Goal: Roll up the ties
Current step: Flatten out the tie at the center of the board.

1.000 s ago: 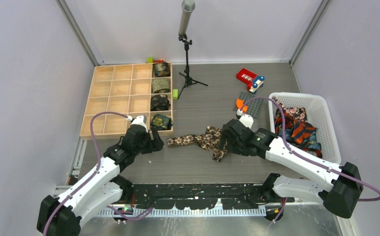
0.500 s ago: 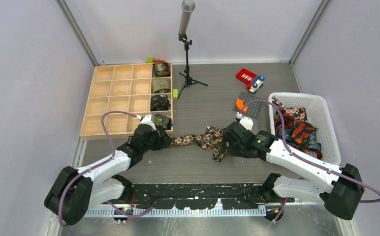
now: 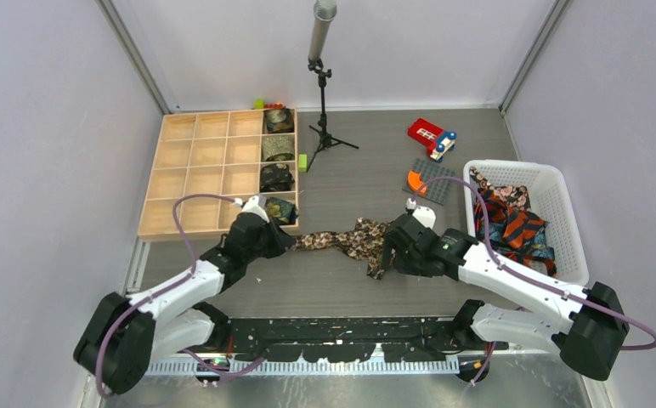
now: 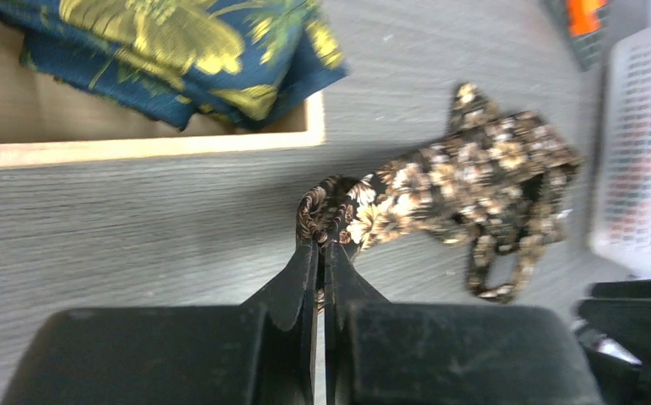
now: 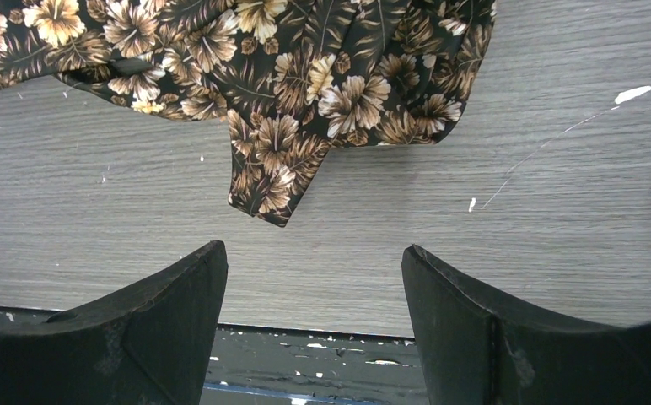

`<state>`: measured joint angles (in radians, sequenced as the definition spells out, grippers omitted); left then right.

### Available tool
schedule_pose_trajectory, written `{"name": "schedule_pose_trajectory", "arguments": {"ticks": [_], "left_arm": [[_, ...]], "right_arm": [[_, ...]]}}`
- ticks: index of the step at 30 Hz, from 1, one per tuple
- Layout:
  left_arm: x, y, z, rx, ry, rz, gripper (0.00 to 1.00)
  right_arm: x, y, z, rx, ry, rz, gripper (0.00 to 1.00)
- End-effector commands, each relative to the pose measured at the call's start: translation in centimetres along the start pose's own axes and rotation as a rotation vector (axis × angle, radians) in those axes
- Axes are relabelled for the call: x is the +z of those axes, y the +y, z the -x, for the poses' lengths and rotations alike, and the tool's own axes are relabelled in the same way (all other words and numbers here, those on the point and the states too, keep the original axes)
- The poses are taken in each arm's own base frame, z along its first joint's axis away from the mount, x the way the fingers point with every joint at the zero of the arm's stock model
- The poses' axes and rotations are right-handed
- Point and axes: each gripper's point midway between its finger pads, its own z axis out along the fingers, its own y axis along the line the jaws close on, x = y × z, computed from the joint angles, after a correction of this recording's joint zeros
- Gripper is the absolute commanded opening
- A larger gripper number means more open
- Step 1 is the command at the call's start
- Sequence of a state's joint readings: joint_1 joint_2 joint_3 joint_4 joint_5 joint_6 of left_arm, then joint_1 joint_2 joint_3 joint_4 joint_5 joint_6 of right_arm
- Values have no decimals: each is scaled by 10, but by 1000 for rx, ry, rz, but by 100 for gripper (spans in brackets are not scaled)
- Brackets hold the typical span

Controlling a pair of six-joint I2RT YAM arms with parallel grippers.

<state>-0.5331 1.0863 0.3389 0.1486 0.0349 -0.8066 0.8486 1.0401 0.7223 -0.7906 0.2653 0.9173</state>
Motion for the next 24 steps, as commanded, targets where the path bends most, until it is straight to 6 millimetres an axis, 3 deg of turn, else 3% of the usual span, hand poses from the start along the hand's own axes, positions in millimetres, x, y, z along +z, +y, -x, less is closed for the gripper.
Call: {"name": "schedule_pose_trajectory", "arguments": {"ticks": [1, 6, 11, 16, 24], "left_arm": [[-36, -44, 42, -83, -76, -61, 0], [-82, -76, 81, -117, -165, -107, 0], [-119, -106, 107, -138, -213, -184, 0], [-148, -145, 125, -105, -200, -290, 0], [-197, -215, 161, 1, -186, -472, 0]], "right_arm": [[2, 11, -4, -7, 24, 59, 80], [1, 27, -1, -2, 29, 113, 80], [-7, 49, 12, 5, -7, 198, 80], [-20, 67, 36, -1, -69, 234, 80], [-65, 111, 90, -25, -215, 371, 80]]}}
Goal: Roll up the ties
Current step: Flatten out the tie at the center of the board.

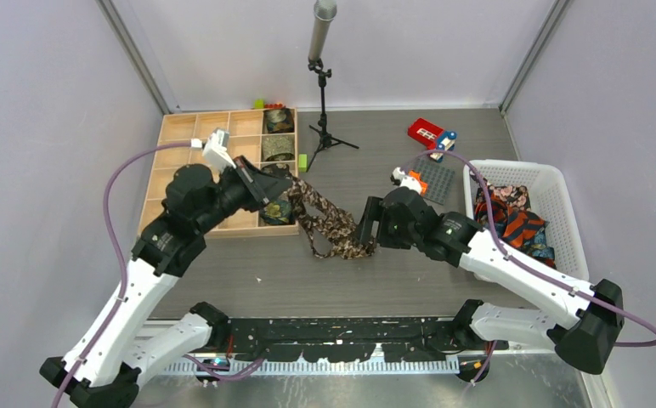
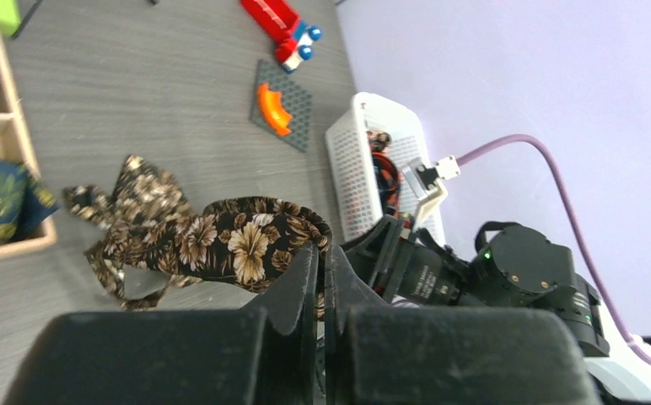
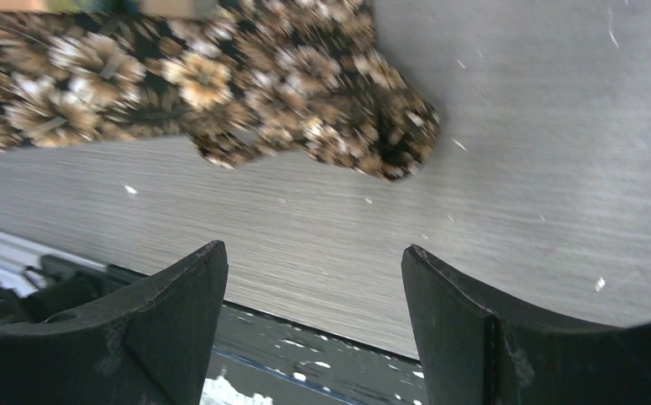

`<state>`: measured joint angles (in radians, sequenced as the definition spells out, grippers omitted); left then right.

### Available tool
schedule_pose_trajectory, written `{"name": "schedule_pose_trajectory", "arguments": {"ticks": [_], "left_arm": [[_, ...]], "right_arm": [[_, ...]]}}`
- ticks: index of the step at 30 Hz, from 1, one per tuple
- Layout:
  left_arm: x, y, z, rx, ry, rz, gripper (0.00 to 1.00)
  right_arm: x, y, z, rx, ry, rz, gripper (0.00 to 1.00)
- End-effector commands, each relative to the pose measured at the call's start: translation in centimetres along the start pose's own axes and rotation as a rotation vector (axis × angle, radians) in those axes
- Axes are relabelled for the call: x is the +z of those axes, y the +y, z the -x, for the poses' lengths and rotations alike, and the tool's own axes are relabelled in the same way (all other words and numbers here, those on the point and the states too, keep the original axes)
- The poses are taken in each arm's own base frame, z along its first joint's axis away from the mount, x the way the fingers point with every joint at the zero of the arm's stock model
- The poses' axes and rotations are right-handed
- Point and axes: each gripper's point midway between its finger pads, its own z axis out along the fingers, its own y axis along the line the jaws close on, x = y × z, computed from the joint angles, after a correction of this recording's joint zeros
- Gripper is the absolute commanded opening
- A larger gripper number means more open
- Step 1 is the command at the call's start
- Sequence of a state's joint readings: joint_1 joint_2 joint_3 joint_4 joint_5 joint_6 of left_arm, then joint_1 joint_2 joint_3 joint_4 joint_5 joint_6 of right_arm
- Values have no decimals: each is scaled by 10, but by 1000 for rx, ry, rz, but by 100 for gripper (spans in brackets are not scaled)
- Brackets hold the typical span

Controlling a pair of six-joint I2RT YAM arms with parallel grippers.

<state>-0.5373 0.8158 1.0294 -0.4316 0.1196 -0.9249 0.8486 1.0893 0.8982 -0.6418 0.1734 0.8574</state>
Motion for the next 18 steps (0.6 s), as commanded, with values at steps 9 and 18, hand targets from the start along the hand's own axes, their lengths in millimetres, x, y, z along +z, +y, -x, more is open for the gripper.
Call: {"name": "schedule_pose_trajectory", "arguments": {"ticks": [9, 18], "left_arm": [[-32, -127, 61, 96, -25, -308, 0], [-29, -120, 68, 55, -70, -272, 0]], "right_arm": [[-62, 70, 88, -138, -274, 219, 80], [-23, 66, 31, -305, -251, 438, 80]]}}
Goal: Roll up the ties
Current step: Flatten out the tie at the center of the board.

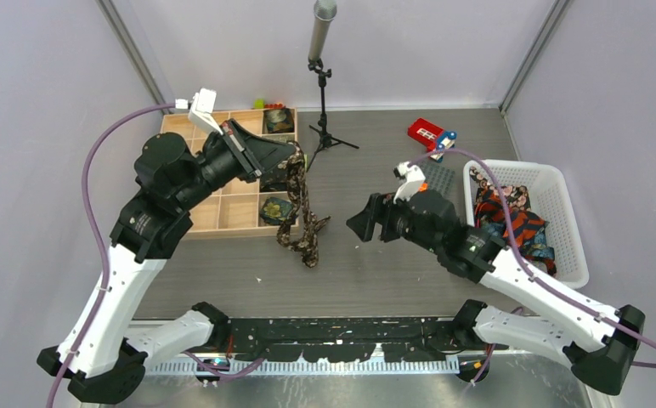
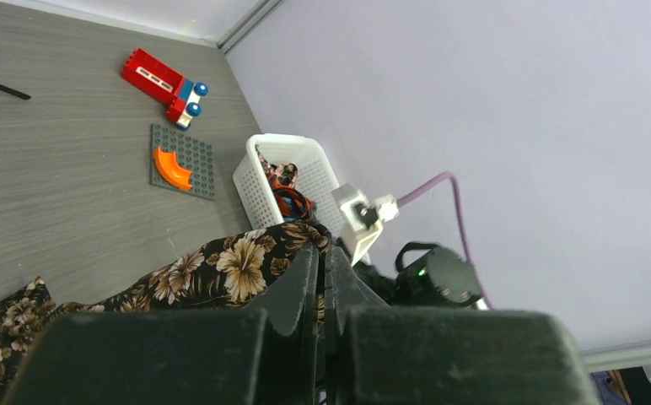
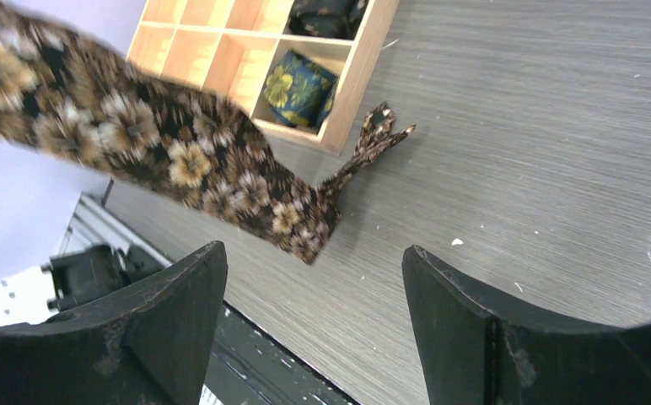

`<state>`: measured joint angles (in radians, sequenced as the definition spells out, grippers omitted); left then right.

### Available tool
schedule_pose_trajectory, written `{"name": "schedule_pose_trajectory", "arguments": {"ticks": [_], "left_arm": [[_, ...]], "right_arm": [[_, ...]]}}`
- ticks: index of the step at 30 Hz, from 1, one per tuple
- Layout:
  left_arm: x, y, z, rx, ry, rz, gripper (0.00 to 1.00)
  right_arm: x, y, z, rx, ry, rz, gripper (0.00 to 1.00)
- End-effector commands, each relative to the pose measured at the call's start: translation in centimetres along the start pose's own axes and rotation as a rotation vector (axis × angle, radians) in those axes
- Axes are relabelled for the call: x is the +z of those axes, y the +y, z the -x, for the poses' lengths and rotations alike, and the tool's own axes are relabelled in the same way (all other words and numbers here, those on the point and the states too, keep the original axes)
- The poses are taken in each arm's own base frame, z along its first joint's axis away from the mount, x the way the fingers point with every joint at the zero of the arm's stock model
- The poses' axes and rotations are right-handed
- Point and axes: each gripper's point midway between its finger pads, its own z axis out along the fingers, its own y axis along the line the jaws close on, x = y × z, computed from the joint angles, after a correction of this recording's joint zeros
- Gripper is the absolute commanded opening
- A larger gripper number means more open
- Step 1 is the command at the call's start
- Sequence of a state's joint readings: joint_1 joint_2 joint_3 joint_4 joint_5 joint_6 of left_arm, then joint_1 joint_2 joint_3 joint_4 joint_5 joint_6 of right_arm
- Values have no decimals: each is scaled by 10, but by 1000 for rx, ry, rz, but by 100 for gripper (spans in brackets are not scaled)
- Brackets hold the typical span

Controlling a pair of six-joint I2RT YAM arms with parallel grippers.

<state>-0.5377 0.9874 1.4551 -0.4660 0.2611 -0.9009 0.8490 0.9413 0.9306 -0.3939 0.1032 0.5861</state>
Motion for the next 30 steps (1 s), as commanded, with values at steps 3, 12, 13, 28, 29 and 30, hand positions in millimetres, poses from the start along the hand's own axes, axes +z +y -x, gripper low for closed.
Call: {"name": "schedule_pose_trajectory", "arguments": {"ticks": [3, 12, 13, 28, 29, 30], "left_arm": [[-5, 4, 3, -17, -51, 7, 0], [4, 17, 4, -37, -74, 51, 0], [5, 19, 4, -37, -73, 55, 0], [-1, 24, 6, -6, -86, 86, 0], [-1, 24, 6, -6, -87, 86, 0], [-1, 23, 7, -5, -89, 85, 0]], "right_arm": [[46, -4, -71, -65, 2, 119, 80], [96, 27, -123, -178, -251, -31, 81], [100, 26, -126, -161, -278, -55, 81], [127, 11, -138, -73, -407, -158, 43], [128, 12, -139, -76, -402, -155, 39], [129, 13, -142, -78, -396, -151, 35]]}}
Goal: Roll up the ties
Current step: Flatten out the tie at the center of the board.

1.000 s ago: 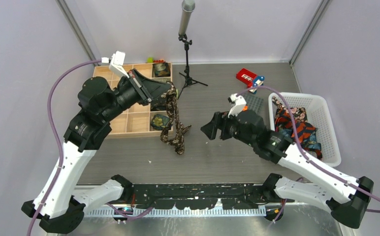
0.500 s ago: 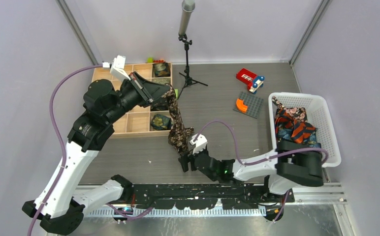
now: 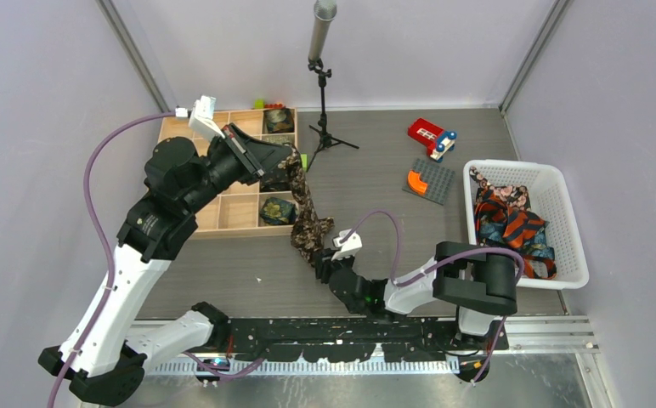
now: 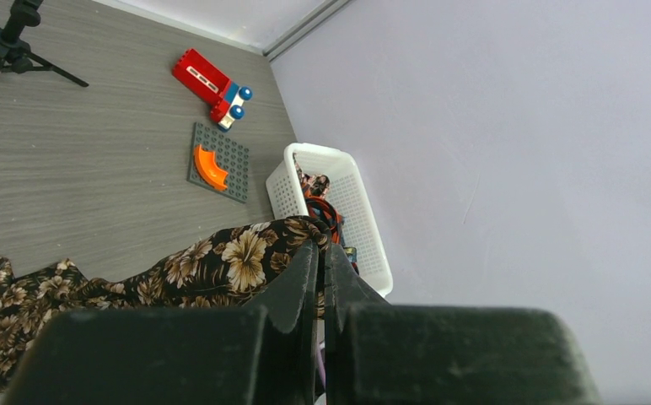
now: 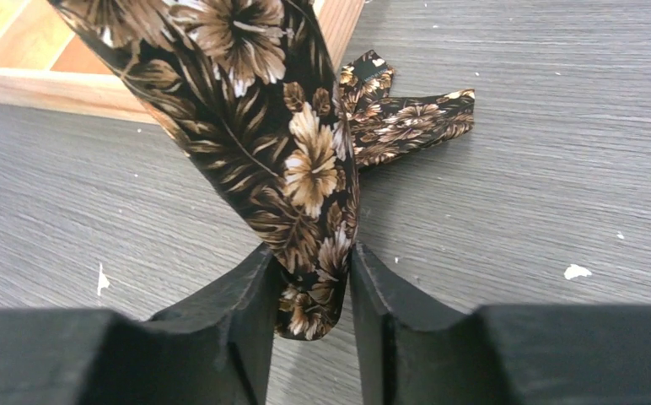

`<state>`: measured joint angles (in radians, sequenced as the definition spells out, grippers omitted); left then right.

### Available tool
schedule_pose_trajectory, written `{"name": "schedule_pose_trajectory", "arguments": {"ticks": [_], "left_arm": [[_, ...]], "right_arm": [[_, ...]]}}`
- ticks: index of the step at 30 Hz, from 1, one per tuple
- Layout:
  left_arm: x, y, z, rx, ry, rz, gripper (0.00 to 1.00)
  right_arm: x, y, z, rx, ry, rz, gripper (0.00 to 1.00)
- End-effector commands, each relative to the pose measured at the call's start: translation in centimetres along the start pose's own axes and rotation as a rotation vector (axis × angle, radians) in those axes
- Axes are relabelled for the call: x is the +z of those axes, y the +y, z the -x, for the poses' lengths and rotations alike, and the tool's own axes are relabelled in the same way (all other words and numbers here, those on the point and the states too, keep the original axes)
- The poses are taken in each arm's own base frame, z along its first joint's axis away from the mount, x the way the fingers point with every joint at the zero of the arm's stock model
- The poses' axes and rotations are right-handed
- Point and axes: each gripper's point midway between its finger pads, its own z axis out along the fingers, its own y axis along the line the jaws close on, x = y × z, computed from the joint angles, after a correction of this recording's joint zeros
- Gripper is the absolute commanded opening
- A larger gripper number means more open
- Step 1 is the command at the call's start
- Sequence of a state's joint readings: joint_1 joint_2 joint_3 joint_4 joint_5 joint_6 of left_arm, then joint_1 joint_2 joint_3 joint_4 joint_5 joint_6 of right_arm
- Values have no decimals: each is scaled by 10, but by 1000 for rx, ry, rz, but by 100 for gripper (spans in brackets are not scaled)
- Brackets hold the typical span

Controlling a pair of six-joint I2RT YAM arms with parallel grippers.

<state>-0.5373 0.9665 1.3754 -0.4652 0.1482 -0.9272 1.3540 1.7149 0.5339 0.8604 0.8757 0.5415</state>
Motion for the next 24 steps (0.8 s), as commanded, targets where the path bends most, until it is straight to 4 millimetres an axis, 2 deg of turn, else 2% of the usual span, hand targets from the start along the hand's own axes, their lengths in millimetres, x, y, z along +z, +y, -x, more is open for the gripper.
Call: {"name": "schedule_pose_trajectory", "arguments": {"ticks": [1, 4, 7, 12, 14, 15, 16, 20, 21, 23, 24], "left_arm": [[-8, -11, 11, 30, -45, -33, 0], [-10, -13, 14, 35, -56, -32, 0], [-14, -13, 17, 48, -69, -20, 0], [-25, -13, 25, 79, -92, 7, 0], [-32, -12, 27, 98, -98, 30, 0], [-37, -12, 29, 108, -104, 39, 0], [-40, -11, 30, 116, -103, 51, 0], [-59, -1, 25, 140, -82, 111, 0], [-64, 6, 25, 142, -84, 154, 0], [-77, 20, 19, 147, -53, 229, 0], [-84, 28, 16, 149, -38, 274, 0]], "right_arm": [[7, 15, 24, 92, -90, -8, 32], [5, 14, 21, 82, -76, -4, 17], [-1, 11, 30, 50, -76, -3, 2], [-21, 11, 65, -77, -44, 38, 0], [-35, 11, 86, -124, -4, 68, 0], [-45, 5, 87, -183, 56, 81, 0], [-54, 4, 97, -204, 92, 106, 0], [-102, -11, 133, -219, 240, 218, 0], [-115, -13, 144, -202, 269, 258, 0], [-142, -24, 152, -178, 365, 308, 0], [-151, -30, 164, -156, 386, 315, 0]]}}
